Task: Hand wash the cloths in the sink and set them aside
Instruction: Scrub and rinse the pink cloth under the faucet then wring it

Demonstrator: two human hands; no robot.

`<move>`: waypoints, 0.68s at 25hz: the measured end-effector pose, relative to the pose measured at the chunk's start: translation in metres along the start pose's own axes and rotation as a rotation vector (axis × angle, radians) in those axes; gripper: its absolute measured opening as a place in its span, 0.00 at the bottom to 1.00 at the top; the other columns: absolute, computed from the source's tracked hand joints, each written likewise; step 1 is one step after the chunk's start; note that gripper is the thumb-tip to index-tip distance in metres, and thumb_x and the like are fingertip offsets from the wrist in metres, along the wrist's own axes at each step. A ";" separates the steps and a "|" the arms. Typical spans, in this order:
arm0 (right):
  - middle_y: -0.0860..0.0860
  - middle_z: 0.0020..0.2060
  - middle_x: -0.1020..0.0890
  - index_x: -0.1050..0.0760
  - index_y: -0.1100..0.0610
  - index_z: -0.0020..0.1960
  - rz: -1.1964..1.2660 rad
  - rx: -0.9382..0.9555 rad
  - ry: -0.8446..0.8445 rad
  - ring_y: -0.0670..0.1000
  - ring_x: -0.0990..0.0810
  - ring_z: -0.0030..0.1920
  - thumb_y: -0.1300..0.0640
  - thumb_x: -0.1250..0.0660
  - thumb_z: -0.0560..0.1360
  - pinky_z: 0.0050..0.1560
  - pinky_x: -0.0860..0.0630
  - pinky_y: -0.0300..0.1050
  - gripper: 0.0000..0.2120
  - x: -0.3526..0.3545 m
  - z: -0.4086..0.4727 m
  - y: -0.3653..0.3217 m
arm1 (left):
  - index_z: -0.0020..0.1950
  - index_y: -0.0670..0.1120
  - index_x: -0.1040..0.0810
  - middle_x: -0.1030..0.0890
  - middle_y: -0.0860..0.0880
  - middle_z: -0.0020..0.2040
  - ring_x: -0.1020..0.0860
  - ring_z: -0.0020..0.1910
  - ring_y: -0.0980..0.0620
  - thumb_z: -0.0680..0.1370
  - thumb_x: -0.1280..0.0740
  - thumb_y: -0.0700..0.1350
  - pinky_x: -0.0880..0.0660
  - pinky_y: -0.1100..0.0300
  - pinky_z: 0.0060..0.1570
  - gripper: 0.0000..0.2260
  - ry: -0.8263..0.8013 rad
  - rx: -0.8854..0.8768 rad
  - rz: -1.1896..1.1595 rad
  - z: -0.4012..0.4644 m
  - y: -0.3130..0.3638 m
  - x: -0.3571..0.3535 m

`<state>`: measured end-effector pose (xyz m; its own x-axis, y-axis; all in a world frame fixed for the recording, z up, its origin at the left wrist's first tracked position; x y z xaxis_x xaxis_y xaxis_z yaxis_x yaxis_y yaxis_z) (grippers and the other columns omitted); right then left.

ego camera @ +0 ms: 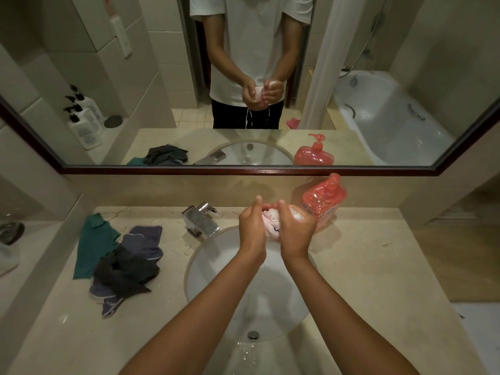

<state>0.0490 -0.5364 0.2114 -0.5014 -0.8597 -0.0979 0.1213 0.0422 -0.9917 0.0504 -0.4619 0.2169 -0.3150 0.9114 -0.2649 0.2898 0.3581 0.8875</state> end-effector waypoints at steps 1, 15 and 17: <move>0.49 0.27 0.18 0.19 0.51 0.29 0.068 -0.099 0.037 0.50 0.19 0.31 0.60 0.30 0.73 0.37 0.23 0.47 0.15 0.000 0.003 -0.001 | 0.51 0.48 0.21 0.18 0.49 0.45 0.18 0.44 0.53 0.83 0.39 0.53 0.24 0.56 0.47 0.11 -0.033 -0.170 0.089 -0.004 -0.002 0.002; 0.42 0.19 0.29 0.29 0.49 0.20 0.084 -0.186 0.105 0.44 0.31 0.24 0.61 0.37 0.65 0.30 0.33 0.42 0.16 -0.012 0.008 -0.022 | 0.33 0.39 0.25 0.22 0.43 0.30 0.22 0.35 0.38 0.81 0.50 0.52 0.26 0.43 0.40 0.26 -0.005 -0.602 0.623 -0.001 0.012 -0.001; 0.42 0.19 0.31 0.31 0.50 0.21 0.037 -0.127 0.095 0.44 0.34 0.24 0.60 0.38 0.64 0.30 0.35 0.45 0.14 -0.010 0.008 -0.023 | 0.28 0.43 0.32 0.26 0.46 0.27 0.25 0.34 0.37 0.81 0.50 0.51 0.27 0.45 0.39 0.24 -0.021 -0.518 0.609 -0.003 0.015 -0.003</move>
<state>0.0579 -0.5332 0.2354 -0.5777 -0.8049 -0.1358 0.0352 0.1417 -0.9893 0.0529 -0.4598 0.2326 -0.2177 0.9220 0.3202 -0.0531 -0.3388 0.9394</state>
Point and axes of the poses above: each hand's wrist, its own z-axis towards the middle knuckle, its own x-axis out of the back of the hand, y = z × x, the point moved 1 cm from there along z, towards the middle knuckle
